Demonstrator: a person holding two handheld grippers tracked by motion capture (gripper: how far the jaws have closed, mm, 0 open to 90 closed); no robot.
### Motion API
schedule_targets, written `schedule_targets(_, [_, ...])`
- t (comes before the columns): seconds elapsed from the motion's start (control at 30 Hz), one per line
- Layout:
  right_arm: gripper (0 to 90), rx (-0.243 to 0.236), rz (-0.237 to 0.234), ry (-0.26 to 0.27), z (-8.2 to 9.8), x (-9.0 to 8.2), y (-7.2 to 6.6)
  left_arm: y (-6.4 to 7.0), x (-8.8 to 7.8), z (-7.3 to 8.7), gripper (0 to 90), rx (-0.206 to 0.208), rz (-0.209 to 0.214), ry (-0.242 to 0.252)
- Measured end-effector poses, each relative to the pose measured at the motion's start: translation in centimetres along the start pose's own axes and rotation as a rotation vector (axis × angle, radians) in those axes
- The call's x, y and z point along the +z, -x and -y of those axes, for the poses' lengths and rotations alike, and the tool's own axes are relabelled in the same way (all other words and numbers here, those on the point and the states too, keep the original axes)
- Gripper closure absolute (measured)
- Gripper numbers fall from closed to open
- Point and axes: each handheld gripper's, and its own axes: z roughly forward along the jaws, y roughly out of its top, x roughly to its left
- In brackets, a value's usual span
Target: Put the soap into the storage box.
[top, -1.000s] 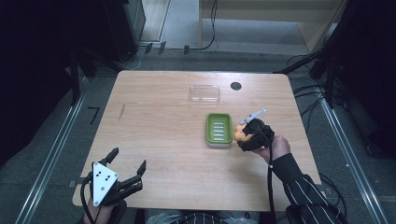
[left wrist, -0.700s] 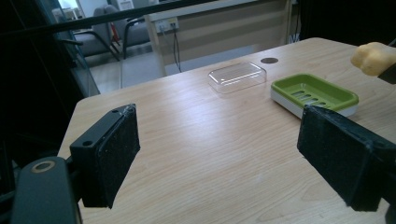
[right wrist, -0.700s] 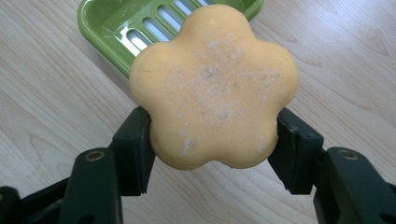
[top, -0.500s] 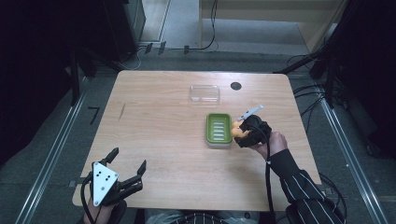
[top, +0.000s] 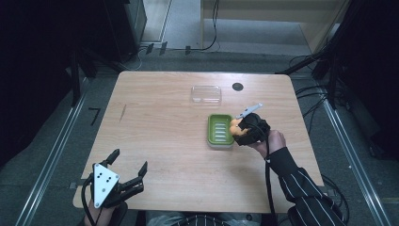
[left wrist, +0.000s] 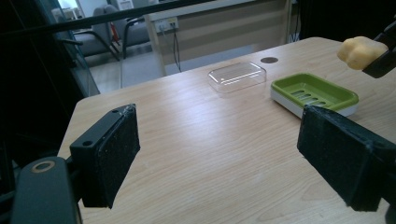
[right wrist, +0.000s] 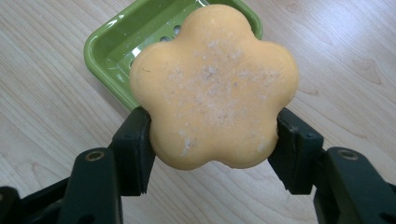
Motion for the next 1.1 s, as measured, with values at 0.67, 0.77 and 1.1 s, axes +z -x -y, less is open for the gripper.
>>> schedule_targets(0.67, [40.1,-0.009,0.001,0.018,-1.2,0.7,-0.4,0.0,0.0,0.0,13.5,-0.001,0.0,-0.001])
schedule_targets(0.77, [40.2,-0.011,-0.002,0.024,-1.4,0.8,-0.4,0.0,0.0,0.0,13.5,-0.001,0.0,0.0])
schedule_targets(1.1, [40.2,-0.019,-0.016,0.01,-2.1,1.4,-0.5,0.0,0.0,0.0,13.5,0.0,0.001,0.0])
